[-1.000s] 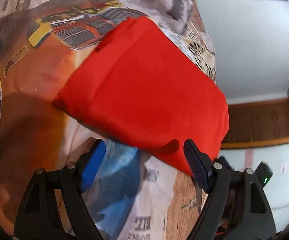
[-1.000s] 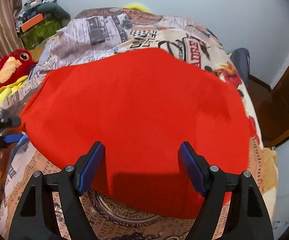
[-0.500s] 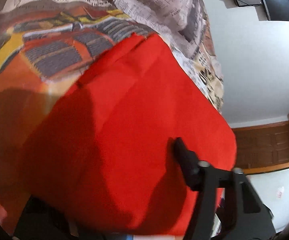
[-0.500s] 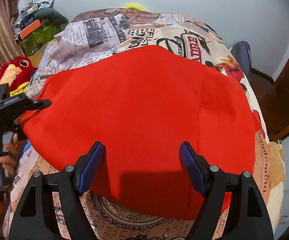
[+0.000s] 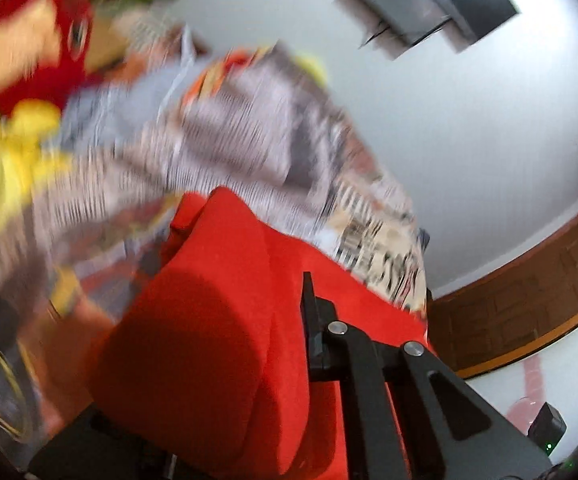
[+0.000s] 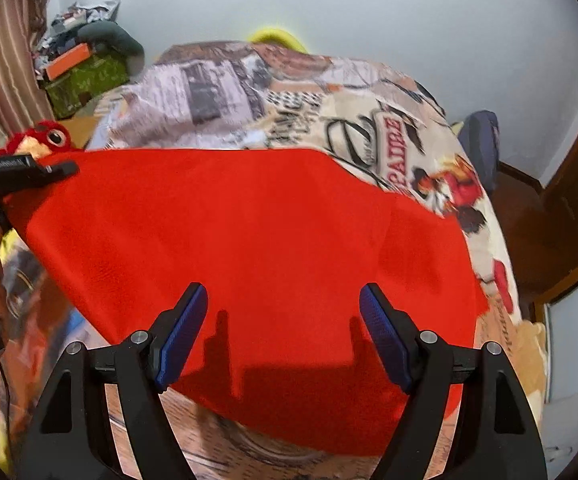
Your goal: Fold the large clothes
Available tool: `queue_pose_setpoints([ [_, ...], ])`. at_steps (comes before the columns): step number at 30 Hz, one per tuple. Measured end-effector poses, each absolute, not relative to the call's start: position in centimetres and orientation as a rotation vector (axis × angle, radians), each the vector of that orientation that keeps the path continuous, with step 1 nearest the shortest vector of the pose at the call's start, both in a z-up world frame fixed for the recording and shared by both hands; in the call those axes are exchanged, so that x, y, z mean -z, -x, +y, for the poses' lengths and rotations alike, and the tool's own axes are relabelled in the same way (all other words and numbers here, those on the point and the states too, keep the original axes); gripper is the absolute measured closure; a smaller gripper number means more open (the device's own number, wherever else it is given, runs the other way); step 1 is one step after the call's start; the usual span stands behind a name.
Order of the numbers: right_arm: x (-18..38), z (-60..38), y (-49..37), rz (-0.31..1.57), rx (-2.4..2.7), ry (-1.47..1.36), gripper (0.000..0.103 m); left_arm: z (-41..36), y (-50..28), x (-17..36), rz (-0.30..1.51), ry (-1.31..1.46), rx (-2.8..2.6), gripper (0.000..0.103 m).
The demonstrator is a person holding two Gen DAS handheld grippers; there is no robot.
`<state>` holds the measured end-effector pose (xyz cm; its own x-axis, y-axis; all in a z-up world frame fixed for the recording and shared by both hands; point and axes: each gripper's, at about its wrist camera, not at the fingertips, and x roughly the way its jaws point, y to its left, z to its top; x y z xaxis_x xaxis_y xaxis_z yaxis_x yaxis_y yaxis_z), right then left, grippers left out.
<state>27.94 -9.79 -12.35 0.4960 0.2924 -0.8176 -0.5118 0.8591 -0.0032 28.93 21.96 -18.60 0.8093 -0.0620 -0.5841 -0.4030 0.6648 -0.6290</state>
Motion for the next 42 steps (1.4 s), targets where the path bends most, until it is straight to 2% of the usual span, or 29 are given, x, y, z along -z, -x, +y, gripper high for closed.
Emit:
queue_pose_setpoints([
  [5,12.8,-6.1,-27.6,0.967,-0.584,0.217,0.028,21.7,-27.1,12.1,0.476,0.669,-0.254,0.098],
  [9,15.2,-2.9,-27.3,1.041,-0.654,0.238,0.028,20.7,-26.8,9.5,0.437,0.588,-0.237,0.099],
  [14,17.3,-1.4,-27.0,1.116,-0.721,0.228,0.028,17.4,-29.0,9.2,0.489,0.504,-0.185,0.099],
  [22,12.8,-10.2,-27.4,1.01,-0.589,0.16,0.028,7.5,-31.5,8.1,0.521,0.342,0.009,0.099],
  [25,12.2,-14.7,-28.1,0.997,-0.472,0.141,0.028,2.4,-32.6,9.0,0.567,0.27,0.105,0.099],
  [29,13.5,-19.4,-28.4,1.027,-0.336,0.139,0.028,-3.8,-35.0,13.9,0.765,0.212,0.266,0.099],
  [32,15.3,-21.9,-28.6,1.092,-0.294,0.119,0.028,-5.9,-36.1,18.4,0.93,0.24,0.36,0.099],
  [37,16.4,-24.3,-27.8,1.122,-0.266,0.089,0.028,-6.4,-36.0,23.6,1.075,0.21,0.356,0.099],
  [39,16.1,-25.1,-27.6,1.117,-0.264,0.069,0.028,-6.3,-35.3,23.6,1.074,0.216,0.37,0.096],
  [42,15.5,-25.8,-27.2,1.101,-0.262,0.045,0.028,-5.9,-34.6,22.5,1.076,0.193,0.378,0.079],
])
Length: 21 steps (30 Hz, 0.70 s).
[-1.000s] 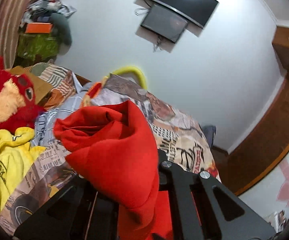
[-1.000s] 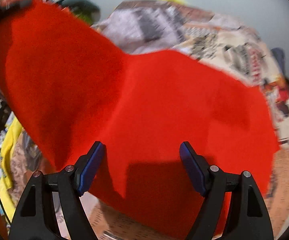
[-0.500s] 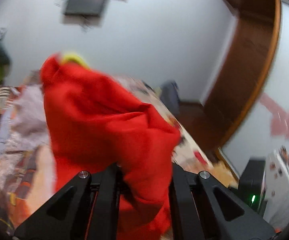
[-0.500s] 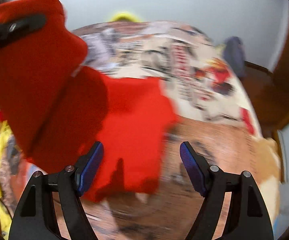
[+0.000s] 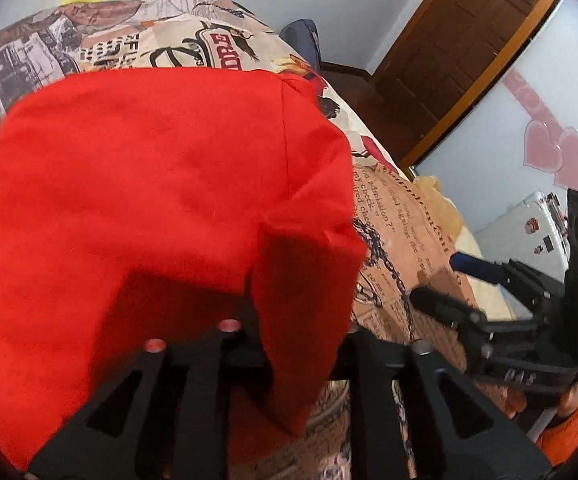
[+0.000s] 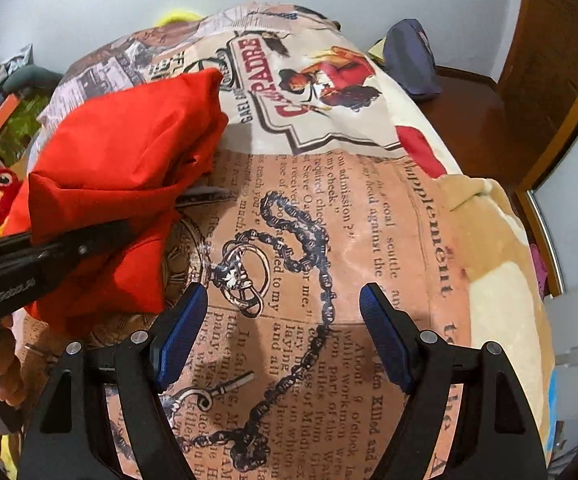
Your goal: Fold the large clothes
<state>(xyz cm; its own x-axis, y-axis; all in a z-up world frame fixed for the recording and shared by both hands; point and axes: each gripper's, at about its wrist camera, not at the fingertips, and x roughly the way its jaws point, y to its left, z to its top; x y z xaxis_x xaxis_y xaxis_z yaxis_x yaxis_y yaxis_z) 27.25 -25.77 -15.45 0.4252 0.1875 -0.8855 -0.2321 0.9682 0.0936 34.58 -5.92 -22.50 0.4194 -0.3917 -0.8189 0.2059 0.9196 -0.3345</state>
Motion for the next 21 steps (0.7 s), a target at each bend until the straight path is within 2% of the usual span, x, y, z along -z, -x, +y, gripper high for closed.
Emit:
queue_pose_setpoints([
  [2,14.6,-26.0,-27.2,1.082,-0.265,0.035,0.028,-6.0,-33.5,21.1,1.056,0.172,0.381,0.063],
  [9,11.6,-25.0,-26.9,0.989,-0.296,0.047,0.028,-3.1,-31.8,16.0,0.927,0.248,0.393,0.06],
  [14,9.4,-23.1,-27.4,0.938,-0.345,0.036,0.028,-0.1,-31.4,13.0,0.816,0.153,0.286,0.047],
  [21,9.2,-18.4,-28.2,0.916,-0.451,0.037,0.028,4.3,-31.8,16.2,0.882,0.061,0.127,0.046],
])
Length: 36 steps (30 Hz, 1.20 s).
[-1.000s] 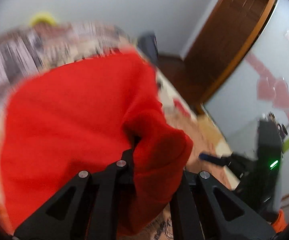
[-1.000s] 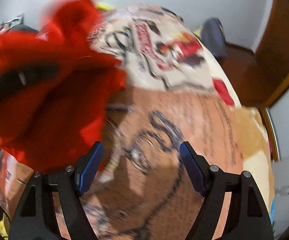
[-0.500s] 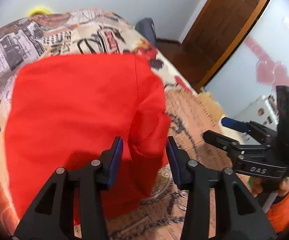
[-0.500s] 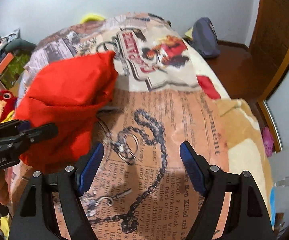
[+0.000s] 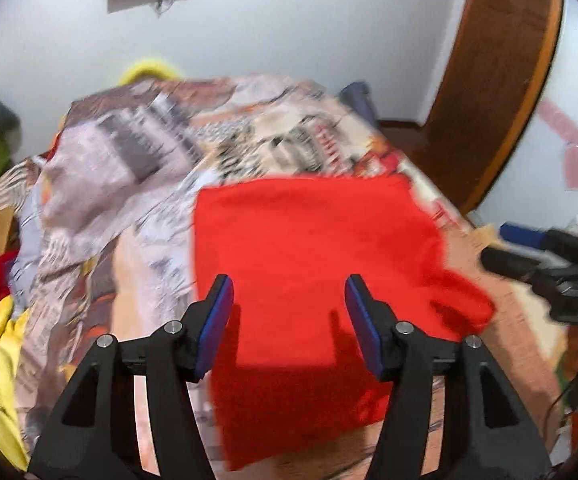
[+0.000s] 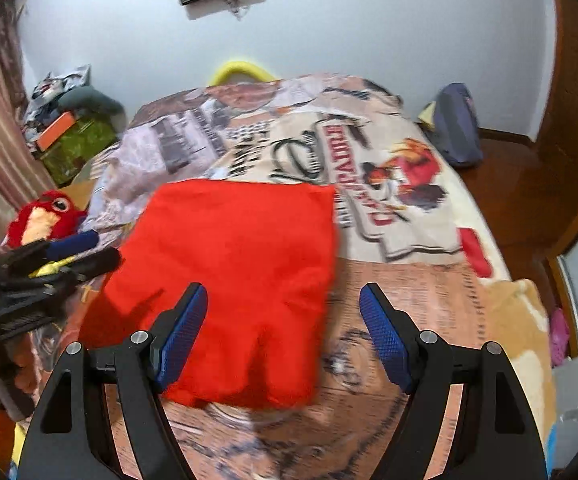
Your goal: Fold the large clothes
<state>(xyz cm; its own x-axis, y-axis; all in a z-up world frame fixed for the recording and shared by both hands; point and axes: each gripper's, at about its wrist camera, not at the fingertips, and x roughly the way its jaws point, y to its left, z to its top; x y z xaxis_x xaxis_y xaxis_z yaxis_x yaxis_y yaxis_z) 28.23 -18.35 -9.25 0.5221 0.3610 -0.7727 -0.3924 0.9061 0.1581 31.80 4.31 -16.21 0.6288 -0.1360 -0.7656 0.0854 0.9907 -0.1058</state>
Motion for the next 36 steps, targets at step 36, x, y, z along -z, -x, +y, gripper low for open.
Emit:
queue_pose_setpoints([
  [36,18.3,-21.8,-33.0,1.186,-0.507,-0.163,0.028,11.3,-34.8,22.1,1.093,0.423,0.258,0.035],
])
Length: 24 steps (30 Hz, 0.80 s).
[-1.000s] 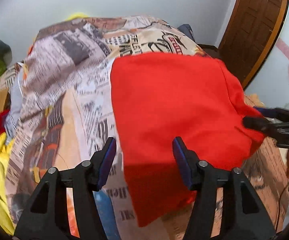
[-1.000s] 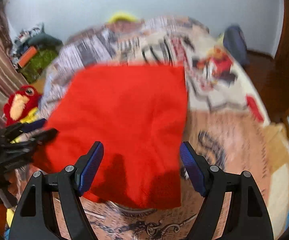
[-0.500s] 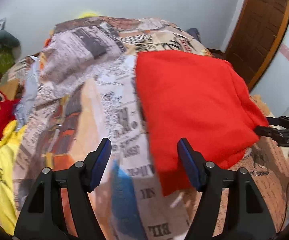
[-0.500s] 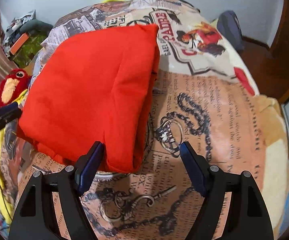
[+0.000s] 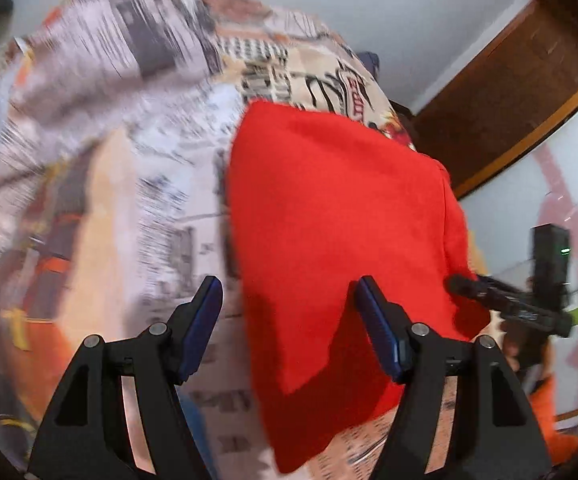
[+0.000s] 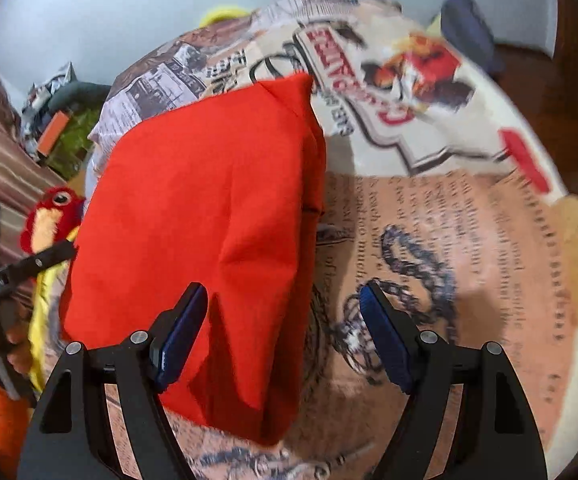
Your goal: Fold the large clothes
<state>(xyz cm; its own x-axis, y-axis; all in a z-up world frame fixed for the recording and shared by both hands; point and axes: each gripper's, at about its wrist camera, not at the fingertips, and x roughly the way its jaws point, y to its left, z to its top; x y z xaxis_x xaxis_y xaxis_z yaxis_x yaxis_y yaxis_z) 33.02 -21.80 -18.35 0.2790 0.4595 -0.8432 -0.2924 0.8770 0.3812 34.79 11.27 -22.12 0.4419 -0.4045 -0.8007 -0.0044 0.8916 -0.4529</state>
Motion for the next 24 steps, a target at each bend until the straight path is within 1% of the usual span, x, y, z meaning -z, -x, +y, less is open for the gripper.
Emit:
queue_pose_setpoints([
  [3,19.9,-21.6,-34.6,1.239,-0.549,-0.233,0.028,11.4,-36.4,23.8,1.125,0.494,0.308,0.034],
  [5,20.8,-21.2,-35.6,1.273,-0.607,-0.296,0.028,11.9,-37.2,24.7,1.136,0.552,0.324,0.027],
  [7,21.3,-20.8,-36.3,1.284,-0.636,-0.335,0.025,12.2,-37.9,25.6,1.151,0.608,0.336,0.026],
  [10,21.2,-19.9,-36.8,1.261,-0.674,-0.343,0.025,12.2,-38.7,26.7,1.169,0.665,0.354,0.021],
  [14,21.8,-18.5,-37.3,1.277,-0.724,-0.405,0.03,11.5,-39.6,27.3,1.184,0.701,0.37,0.021],
  [16,21.7,-17.9,-37.3,1.278,-0.735,-0.407,0.037,11.4,-39.9,27.5,1.192,0.713,0.37,0.021],
  [17,21.6,-17.7,-37.2,1.278,-0.747,-0.415,0.043,11.3,-40.1,27.5,1.195,0.71,0.372,0.021],
  [18,21.5,-17.4,-37.1,1.273,-0.742,-0.409,0.044,11.2,-40.0,27.4,1.194,0.703,0.382,0.022],
  [19,21.4,-17.3,-36.9,1.264,-0.742,-0.405,0.046,11.1,-40.0,27.1,1.189,0.691,0.391,0.025],
  [20,21.1,-17.3,-36.7,1.259,-0.744,-0.408,0.052,10.8,-39.8,26.6,1.178,0.663,0.396,0.033],
  [21,20.9,-17.2,-36.6,1.258,-0.744,-0.411,0.059,10.7,-39.4,26.1,1.171,0.64,0.393,0.036],
  [22,20.5,-16.9,-36.5,1.255,-0.748,-0.412,0.064,10.7,-39.2,25.8,1.161,0.623,0.394,0.042],
  [23,20.0,-16.7,-36.5,1.25,-0.754,-0.409,0.072,10.6,-38.9,25.1,1.144,0.608,0.399,0.049],
  [24,19.5,-16.6,-36.6,1.247,-0.764,-0.41,0.074,10.6,-38.6,24.6,1.132,0.602,0.403,0.052],
])
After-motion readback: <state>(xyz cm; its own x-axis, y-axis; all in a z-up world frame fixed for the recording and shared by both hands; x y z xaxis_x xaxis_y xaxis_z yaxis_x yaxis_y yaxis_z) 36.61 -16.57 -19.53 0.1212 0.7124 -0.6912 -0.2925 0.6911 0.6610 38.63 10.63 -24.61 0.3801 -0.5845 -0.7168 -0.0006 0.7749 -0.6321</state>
